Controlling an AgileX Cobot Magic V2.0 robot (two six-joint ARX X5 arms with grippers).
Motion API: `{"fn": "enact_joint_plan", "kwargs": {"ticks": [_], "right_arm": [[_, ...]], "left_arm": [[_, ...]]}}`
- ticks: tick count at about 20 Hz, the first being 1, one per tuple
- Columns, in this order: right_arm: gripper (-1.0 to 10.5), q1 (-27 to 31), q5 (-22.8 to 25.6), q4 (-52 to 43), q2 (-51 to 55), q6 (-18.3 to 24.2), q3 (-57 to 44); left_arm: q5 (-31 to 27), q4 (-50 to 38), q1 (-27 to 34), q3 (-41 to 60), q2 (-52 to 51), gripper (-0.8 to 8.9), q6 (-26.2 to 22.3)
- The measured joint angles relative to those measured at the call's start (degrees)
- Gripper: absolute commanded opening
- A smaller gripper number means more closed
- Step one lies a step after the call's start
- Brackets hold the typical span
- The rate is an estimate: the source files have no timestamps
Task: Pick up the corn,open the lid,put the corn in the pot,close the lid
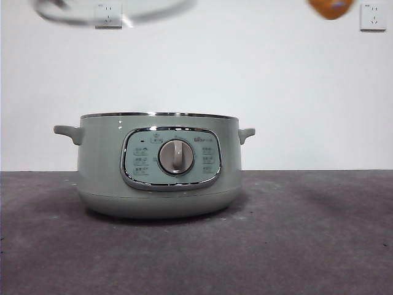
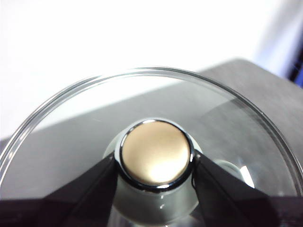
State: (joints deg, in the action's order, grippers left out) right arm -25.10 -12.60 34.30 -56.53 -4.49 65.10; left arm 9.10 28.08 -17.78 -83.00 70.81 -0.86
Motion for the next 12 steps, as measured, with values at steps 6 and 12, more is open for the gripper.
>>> {"fn": "enact_joint_plan", "kwargs": {"ticks": [6,12], "right_arm": [[-0.2,-0.59,-6.36,-8.66,-16.5,-3.78,7.3],[-0.2,-4.31,-6.73,-8.24,-31.65,-3.87,21.27]], "left_arm": [[-0.02,16.98,8.26,-0.2,-13.31,-0.08,-2.75],[0.02,22.49,9.86,-0.07,-21.05,-0.08,-3.17]]}}
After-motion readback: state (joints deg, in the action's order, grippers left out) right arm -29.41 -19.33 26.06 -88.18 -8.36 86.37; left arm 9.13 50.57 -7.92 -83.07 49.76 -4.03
